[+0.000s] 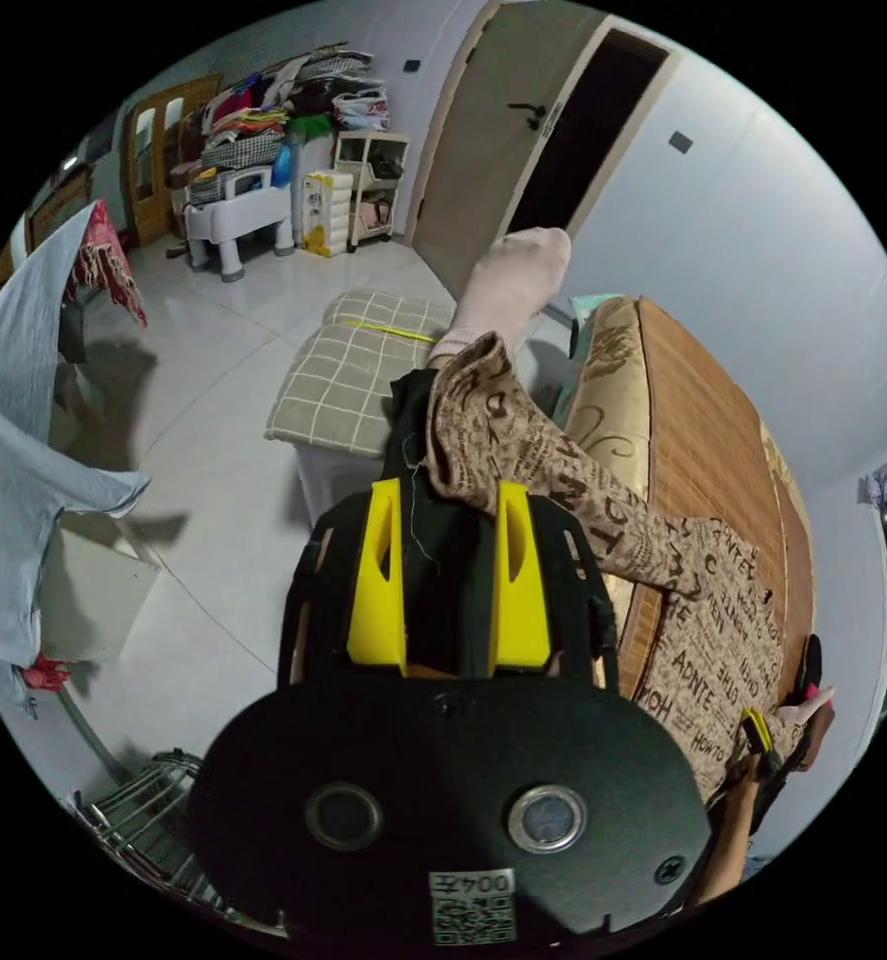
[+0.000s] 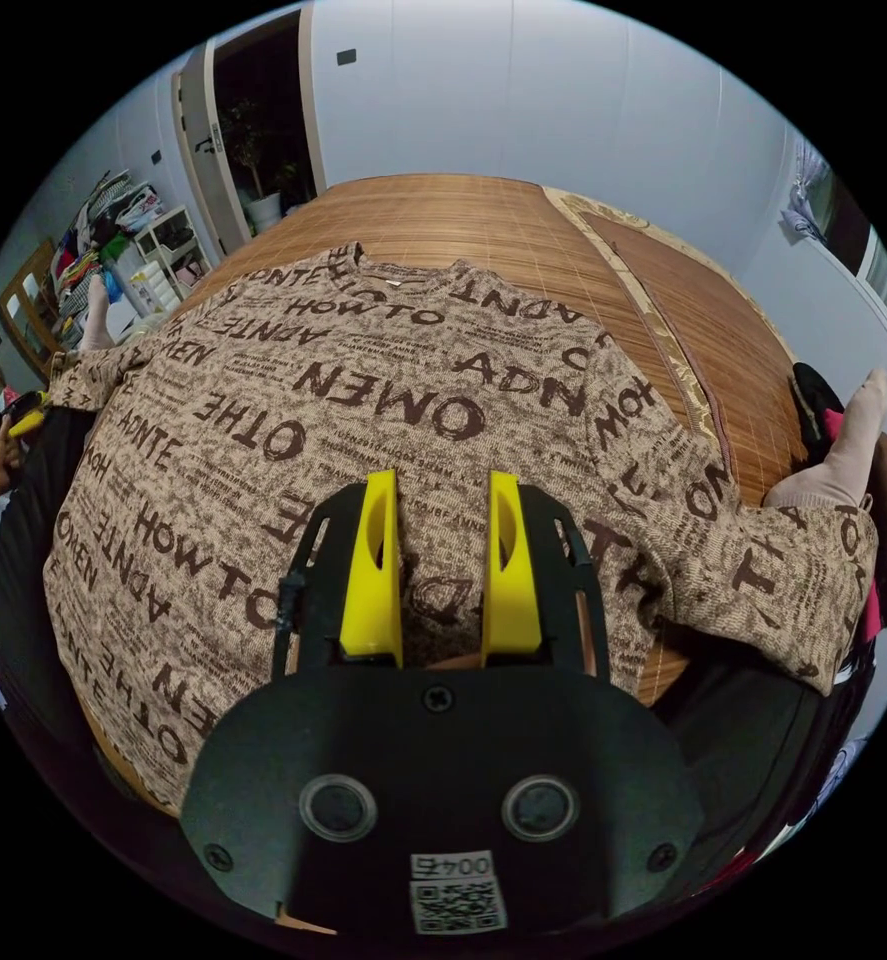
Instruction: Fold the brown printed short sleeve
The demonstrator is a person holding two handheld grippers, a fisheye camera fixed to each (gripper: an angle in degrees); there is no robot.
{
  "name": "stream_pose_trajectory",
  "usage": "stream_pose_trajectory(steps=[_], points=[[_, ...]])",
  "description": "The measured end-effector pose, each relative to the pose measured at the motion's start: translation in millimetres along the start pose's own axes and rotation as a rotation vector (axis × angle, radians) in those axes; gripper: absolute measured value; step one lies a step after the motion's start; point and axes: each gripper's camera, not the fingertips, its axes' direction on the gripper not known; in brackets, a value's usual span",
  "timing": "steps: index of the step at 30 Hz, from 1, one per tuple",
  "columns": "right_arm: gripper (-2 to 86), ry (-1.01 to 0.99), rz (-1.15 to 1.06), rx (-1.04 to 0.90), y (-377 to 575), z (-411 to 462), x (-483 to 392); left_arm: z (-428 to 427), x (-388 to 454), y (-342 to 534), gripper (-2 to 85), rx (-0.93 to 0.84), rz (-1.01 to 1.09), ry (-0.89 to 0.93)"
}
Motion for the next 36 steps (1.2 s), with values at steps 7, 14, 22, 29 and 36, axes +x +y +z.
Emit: stream_pose_trajectory(steps=[7,14,22,29,36], points=[[13.3,-0.001,0.001,0.000,5,4,4,0,14,-11,7.7,-0.032,0.065,-0.097],[13.2,-0.003,0.005,0.001,9,8,10,-29,16,-10,2.9,0.040,0.041,-0.024],[13.2,-0.009,0.011,-0.001,13,12,20,-156,127,-15,2.5,0.322,0.317,0.203],[12.8,-0.030,0.029,0.004,18,14,35,-245,298,41,3.1,0.427,0.699,0.508],[12.2,-0.171,0.165,0.017,22,12,69,-218,441,144,7.6,0.280,0.927,0.779]])
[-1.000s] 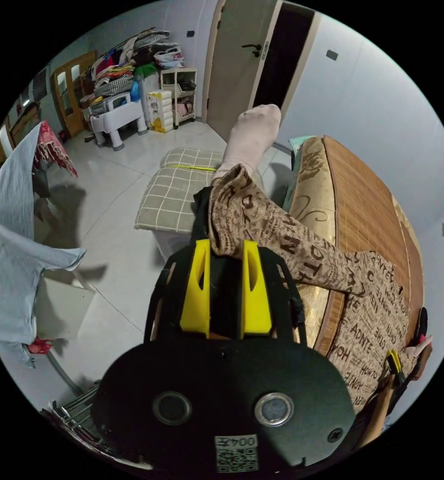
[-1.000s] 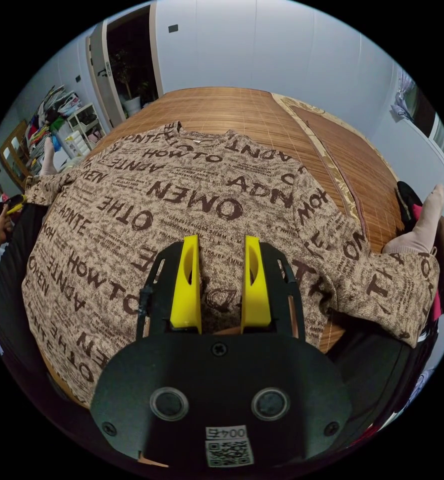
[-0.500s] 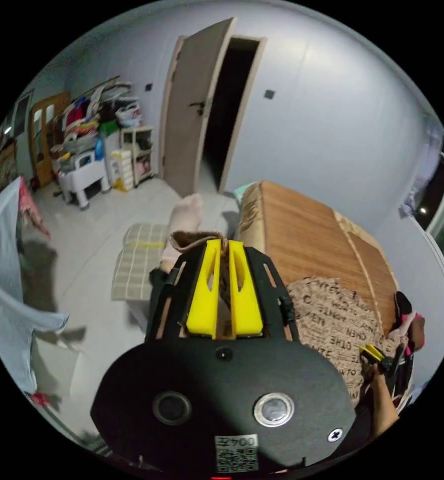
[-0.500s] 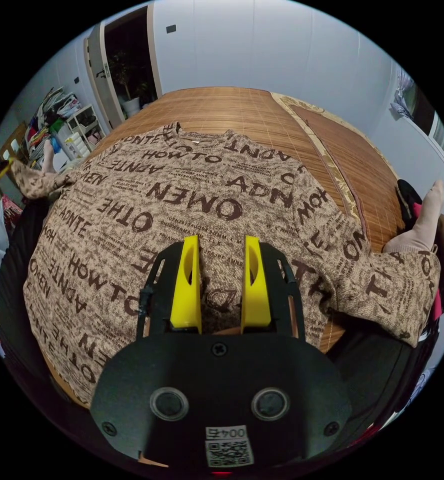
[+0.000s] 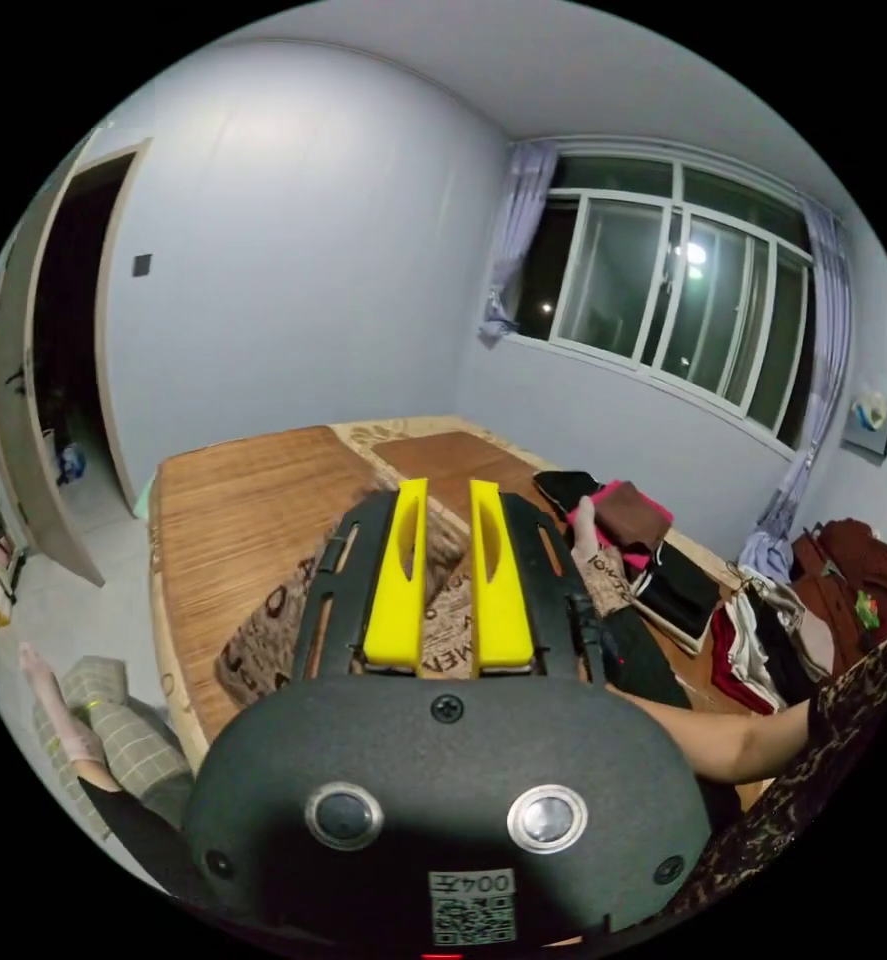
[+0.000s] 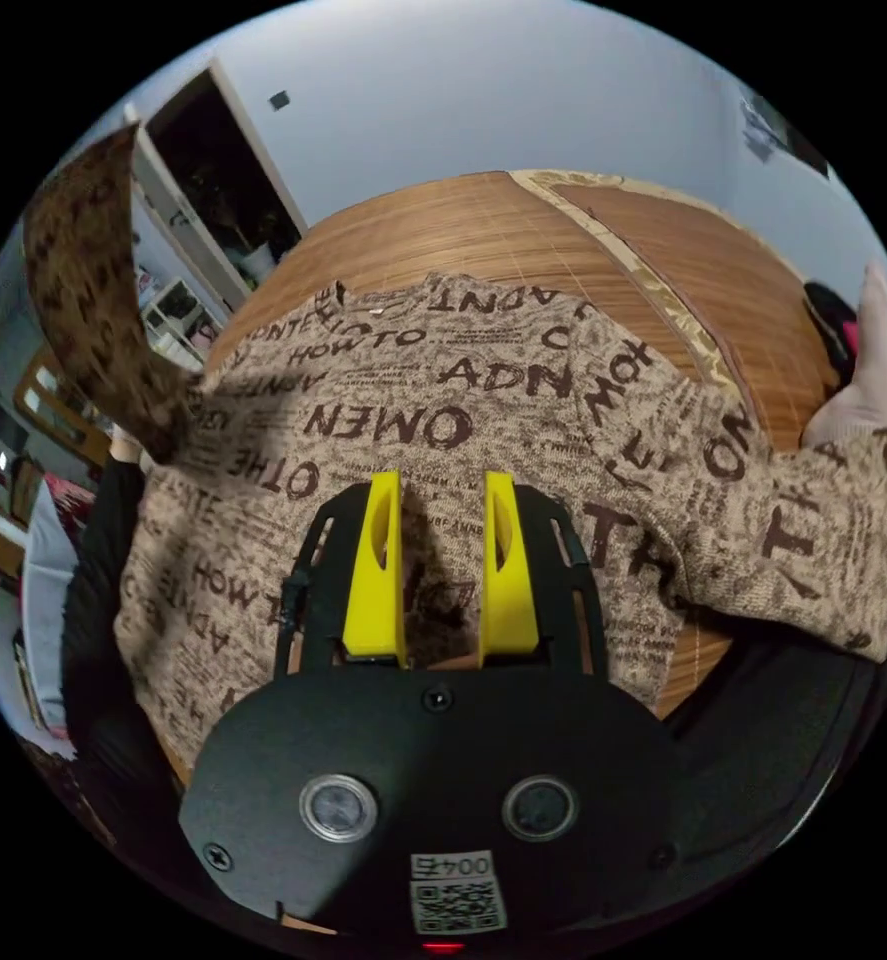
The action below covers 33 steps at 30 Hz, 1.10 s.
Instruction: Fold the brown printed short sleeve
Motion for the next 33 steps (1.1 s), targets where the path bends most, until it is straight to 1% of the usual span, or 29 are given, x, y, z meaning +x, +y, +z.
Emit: stream_pose_trajectory(steps=[2,3,5,6,8,9,11,13,16,18,20,25,29,33], points=[[12.2,-0.097,0.102,0.026,1,-7,21,36,29,22,10.5,-0.058,0.027,-0.027],[12.3,-0.102,0.124,0.044,2,-9,26,44,33,30,11.2,-0.081,0.029,-0.035],[12.3,-0.070,0.156,0.113,5,-20,35,73,42,74,13.3,-0.190,0.037,-0.086],[12.2,-0.060,0.154,0.124,5,-23,36,79,43,87,13.7,-0.222,0.041,-0.112],[12.4,-0.032,0.130,0.141,3,-26,34,97,40,144,14.1,-0.349,0.024,-0.206],[12.7,-0.030,0.122,0.138,3,-25,33,100,39,158,14.2,-0.380,0.013,-0.226],[13.4,-0.030,0.092,0.119,1,-22,29,107,36,211,14.3,-0.498,-0.010,-0.315],[13.4,-0.018,0.067,0.112,0,-20,26,106,36,241,14.3,-0.546,-0.026,-0.363],[13.2,-0.020,0.047,0.118,-1,-19,24,107,35,275,14.0,-0.567,-0.030,-0.449],[13.0,-0.033,0.051,0.104,-2,-16,26,115,33,289,13.8,-0.591,-0.034,-0.469],[12.6,-0.051,0.051,0.090,-3,-13,27,122,35,297,13.3,-0.560,-0.016,-0.470],[12.2,-0.067,0.042,0.065,-6,-6,25,135,44,300,12.4,-0.563,0.017,-0.424],[12.0,-0.060,0.030,0.049,-10,-3,22,142,37,302,12.9,-0.567,-0.032,-0.372],[11.9,-0.062,0.023,0.043,-13,-2,20,147,36,303,15.8,-0.566,-0.038,-0.460]])
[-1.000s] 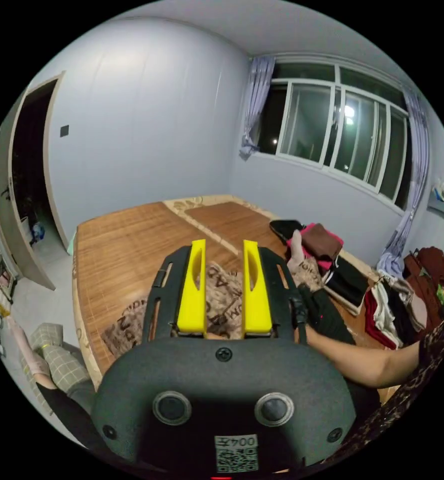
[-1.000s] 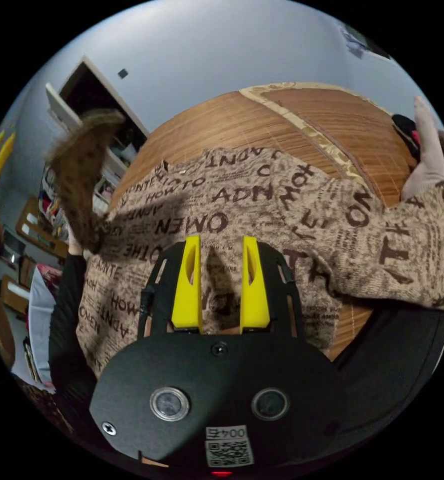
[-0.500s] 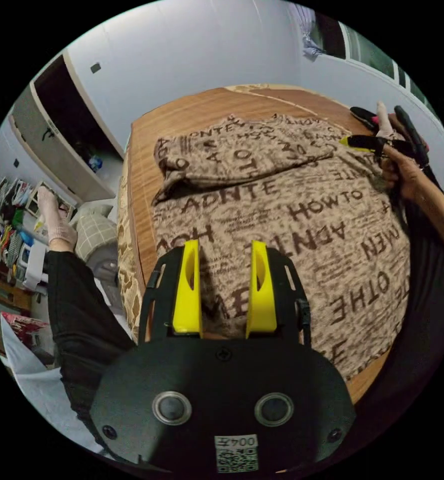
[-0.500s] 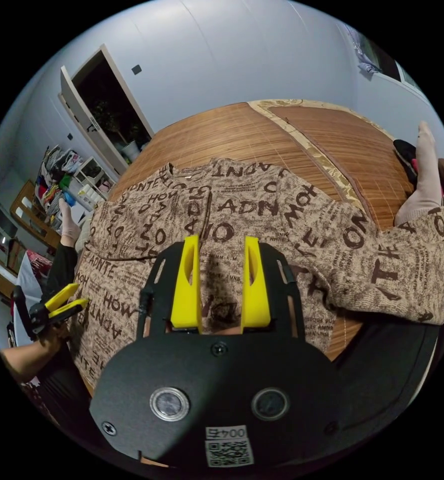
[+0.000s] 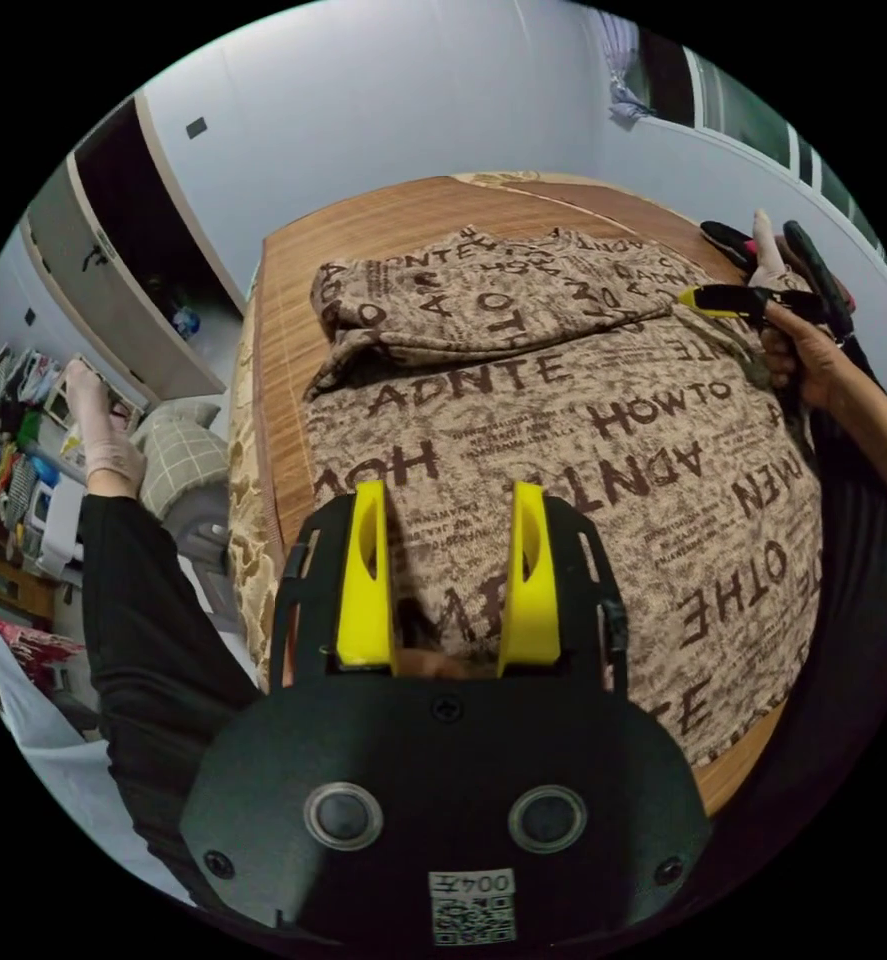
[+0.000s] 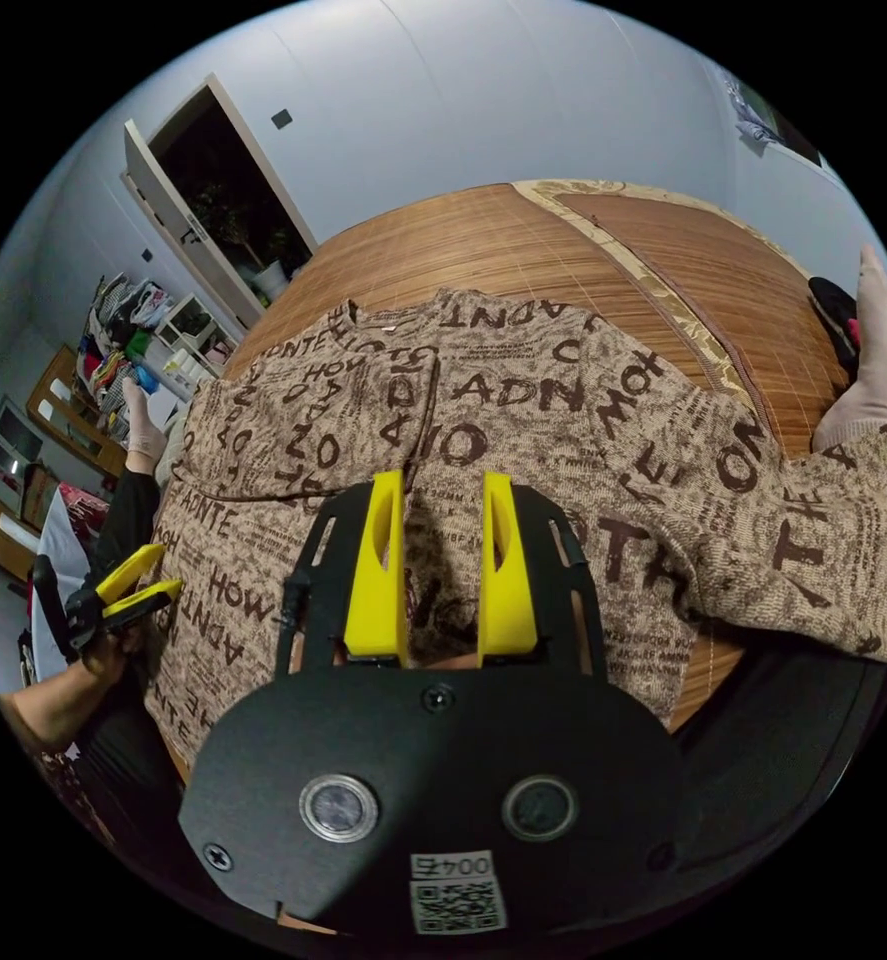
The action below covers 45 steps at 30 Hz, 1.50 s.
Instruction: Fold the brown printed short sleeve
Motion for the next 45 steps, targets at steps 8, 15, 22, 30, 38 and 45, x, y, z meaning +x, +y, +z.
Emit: stream_pose_trajectory(steps=[8,15,22,30,38,45], points=[[11.5,0.000,-0.022,-0.011,-9,2,-11,18,-9,-1,13.6,-0.004,-0.007,0.128],[11.3,-0.066,-0.005,-0.012,-16,-1,-23,25,-2,-1,13.7,0.002,0.020,0.071],[10.6,0.038,-0.047,0.057,-13,-58,-47,36,-12,-1,13.6,-0.007,0.007,0.097],[10.0,0.006,-0.014,-0.051,-45,-40,-64,36,-33,-8,12.2,0.039,-0.025,0.158],[11.3,-0.051,0.135,-0.091,-85,22,-83,66,-95,-49,10.5,0.084,-0.124,0.002],[9.4,-0.002,0.146,-0.123,-103,45,-115,88,-111,-62,9.3,0.032,-0.104,-0.060]])
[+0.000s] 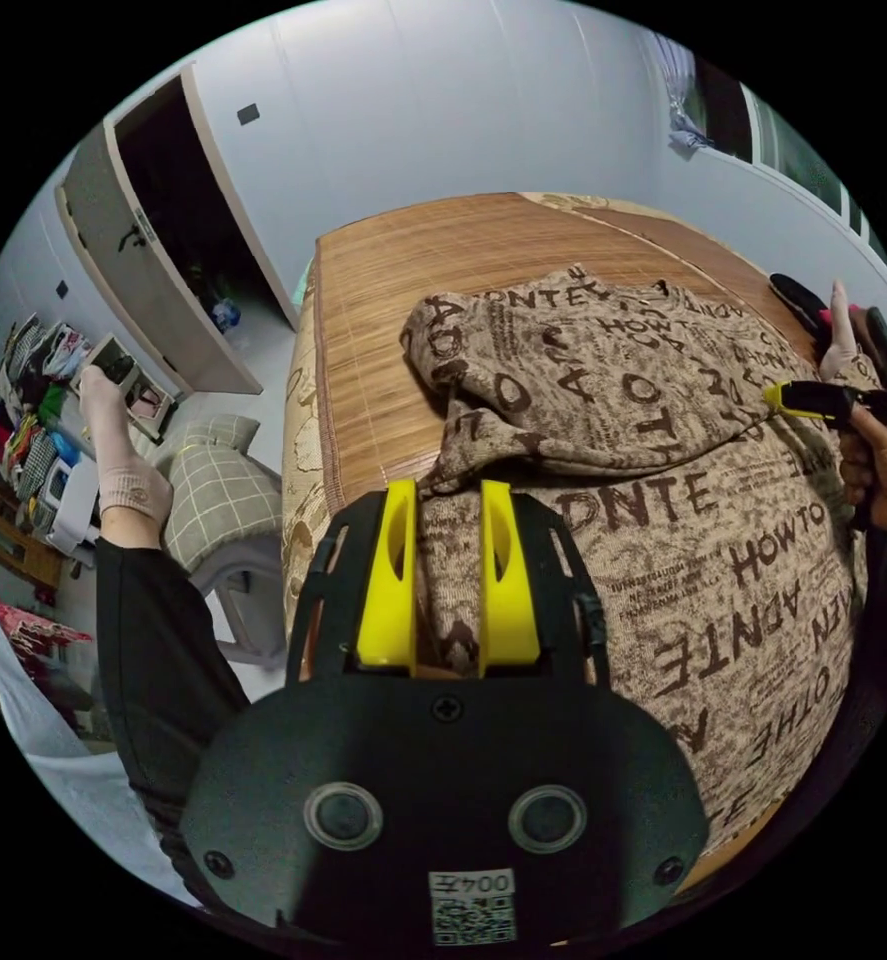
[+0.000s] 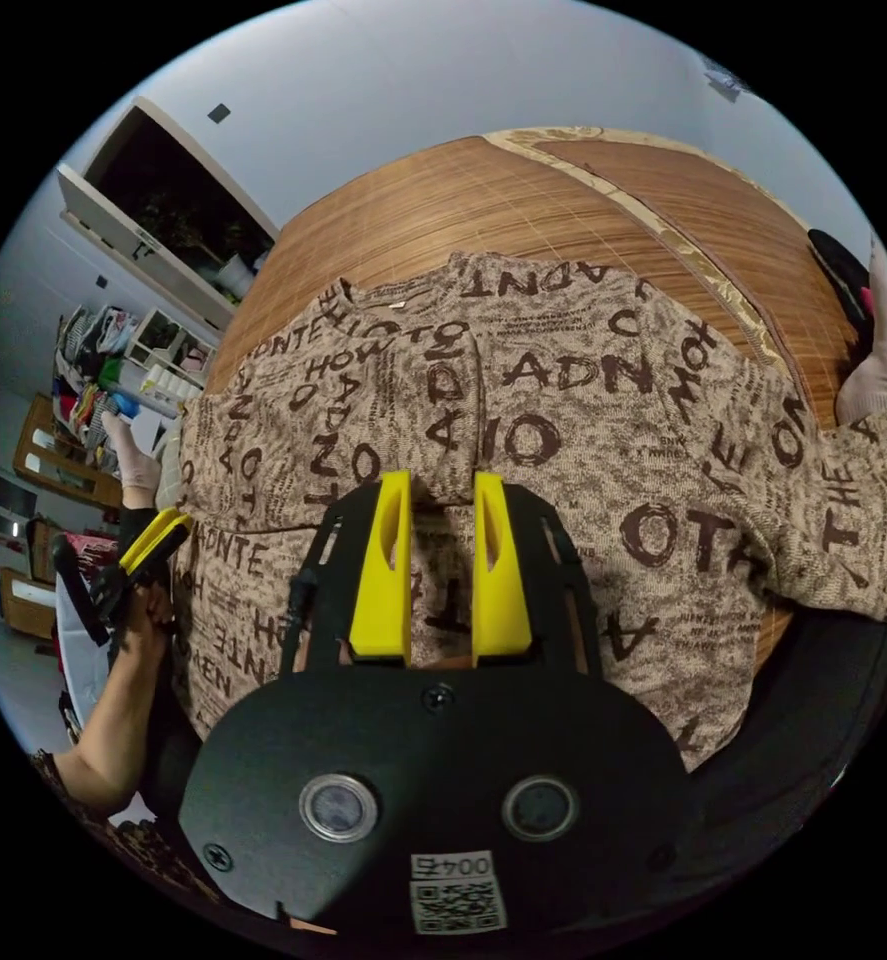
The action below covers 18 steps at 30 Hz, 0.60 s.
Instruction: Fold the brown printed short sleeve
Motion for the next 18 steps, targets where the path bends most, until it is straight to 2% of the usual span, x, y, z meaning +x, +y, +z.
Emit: stream_pose_trajectory(steps=[3,7,9,12,15,18], points=[[5.6,0.033,-0.039,-0.005,-8,-2,-18,6,-7,-3,8.7,-0.017,0.003,-0.010],[4.1,0.134,-0.101,0.096,-7,-33,-47,11,-24,-3,7.7,-0.023,-0.032,0.016],[4.7,0.182,-0.100,0.109,-3,-35,-50,14,-34,-3,7.7,-0.025,-0.048,0.051],[7.2,0.181,-0.114,0.017,-3,-19,-50,16,-51,-1,7.6,-0.022,-0.082,0.105],[10.1,0.233,-0.166,0.155,-7,-32,-74,18,-67,1,7.4,-0.011,-0.107,0.154],[10.1,0.111,-0.318,0.219,-30,-36,-123,20,-80,3,7.3,-0.009,-0.120,0.185]])
